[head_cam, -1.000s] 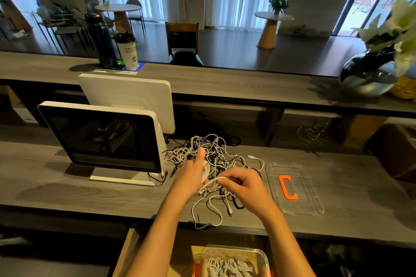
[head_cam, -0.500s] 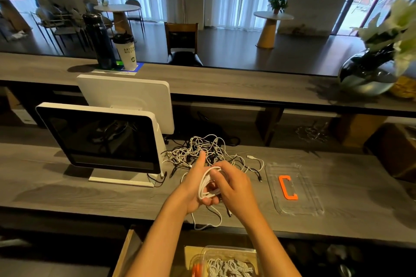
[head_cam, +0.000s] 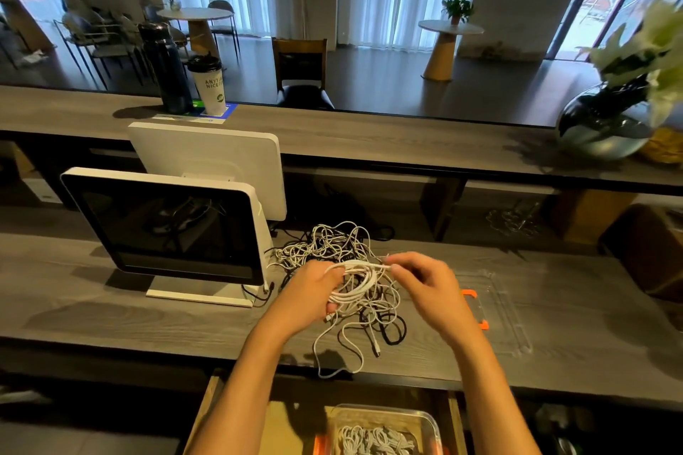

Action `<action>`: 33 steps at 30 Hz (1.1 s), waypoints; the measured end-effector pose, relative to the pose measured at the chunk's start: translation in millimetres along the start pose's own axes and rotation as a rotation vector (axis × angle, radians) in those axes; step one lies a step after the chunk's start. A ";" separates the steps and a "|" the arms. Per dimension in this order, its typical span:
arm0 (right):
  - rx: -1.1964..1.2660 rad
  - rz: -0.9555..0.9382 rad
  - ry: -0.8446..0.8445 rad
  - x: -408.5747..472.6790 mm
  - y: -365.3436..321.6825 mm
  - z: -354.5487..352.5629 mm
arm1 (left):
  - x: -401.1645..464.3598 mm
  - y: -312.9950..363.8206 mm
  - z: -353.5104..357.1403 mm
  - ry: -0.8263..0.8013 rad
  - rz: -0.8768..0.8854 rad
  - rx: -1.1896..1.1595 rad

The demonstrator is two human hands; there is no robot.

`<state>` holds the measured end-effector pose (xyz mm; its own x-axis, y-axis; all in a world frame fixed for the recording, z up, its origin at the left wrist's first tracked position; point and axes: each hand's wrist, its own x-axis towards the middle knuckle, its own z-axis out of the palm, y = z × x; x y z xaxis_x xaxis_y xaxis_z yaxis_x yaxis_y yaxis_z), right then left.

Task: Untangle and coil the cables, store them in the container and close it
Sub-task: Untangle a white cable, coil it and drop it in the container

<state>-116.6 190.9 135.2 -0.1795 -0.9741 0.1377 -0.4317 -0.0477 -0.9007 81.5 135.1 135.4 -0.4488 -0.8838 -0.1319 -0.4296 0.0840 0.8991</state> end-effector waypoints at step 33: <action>-0.009 -0.209 0.281 -12.1 11.3 54.1 | 7.0 0.2 23.9 0.145 0.059 0.182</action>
<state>-71.5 190.2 101.1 -0.3227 -0.8444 0.4277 -0.4926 -0.2361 -0.8376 59.5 139.9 124.7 -0.3653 -0.9308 -0.0082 -0.5460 0.2071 0.8118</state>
